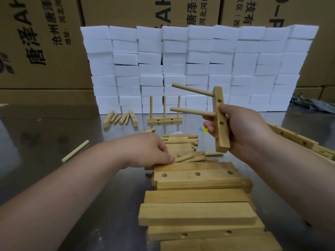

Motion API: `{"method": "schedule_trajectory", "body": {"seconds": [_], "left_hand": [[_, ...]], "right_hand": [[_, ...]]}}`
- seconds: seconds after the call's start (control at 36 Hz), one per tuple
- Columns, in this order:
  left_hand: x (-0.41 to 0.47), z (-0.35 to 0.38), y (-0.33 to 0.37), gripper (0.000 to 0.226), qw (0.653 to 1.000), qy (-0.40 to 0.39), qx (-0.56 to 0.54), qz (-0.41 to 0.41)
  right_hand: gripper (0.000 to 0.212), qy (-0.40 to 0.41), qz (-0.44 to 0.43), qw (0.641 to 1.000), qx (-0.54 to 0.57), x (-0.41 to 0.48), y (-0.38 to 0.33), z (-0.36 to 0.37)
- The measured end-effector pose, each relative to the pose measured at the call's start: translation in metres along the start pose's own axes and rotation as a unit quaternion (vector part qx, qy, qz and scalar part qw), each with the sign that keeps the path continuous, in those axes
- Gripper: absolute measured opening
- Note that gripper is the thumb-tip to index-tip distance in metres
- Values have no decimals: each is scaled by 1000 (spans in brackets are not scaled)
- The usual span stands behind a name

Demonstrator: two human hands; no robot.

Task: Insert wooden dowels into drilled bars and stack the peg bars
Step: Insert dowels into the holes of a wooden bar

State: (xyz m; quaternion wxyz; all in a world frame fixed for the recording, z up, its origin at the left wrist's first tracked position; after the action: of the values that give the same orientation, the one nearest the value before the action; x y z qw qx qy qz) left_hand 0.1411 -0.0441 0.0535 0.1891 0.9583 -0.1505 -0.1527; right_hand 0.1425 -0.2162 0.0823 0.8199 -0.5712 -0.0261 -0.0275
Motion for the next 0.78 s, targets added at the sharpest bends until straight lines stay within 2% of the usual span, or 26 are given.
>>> {"method": "schedule_trajectory", "body": {"seconds": [0.31, 0.58, 0.78], "left_hand": [[1, 0, 4, 11, 1000, 14, -7, 20], [0, 3, 5, 23, 1000, 10, 2, 9], [-5, -4, 11, 15, 998, 31, -34, 43]], "right_hand": [[20, -1, -2, 1000, 0, 0, -1, 0], [19, -1, 2, 1000, -2, -1, 1, 2], [21, 4, 2, 1000, -3, -1, 0, -1]]}}
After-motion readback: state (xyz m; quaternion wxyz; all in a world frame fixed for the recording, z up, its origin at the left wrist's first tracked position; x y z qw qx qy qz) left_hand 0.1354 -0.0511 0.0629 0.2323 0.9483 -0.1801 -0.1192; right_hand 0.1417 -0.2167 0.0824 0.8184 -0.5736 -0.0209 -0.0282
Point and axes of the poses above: each hand's wrist, its own x-axis towards the middle knuckle, its own z-axis out of the palm, y = z × x, the point moved 9 cm from there along x, towards the middle knuckle, and after that the axes turned 7 degrees about -y, right-handed, at the moved point
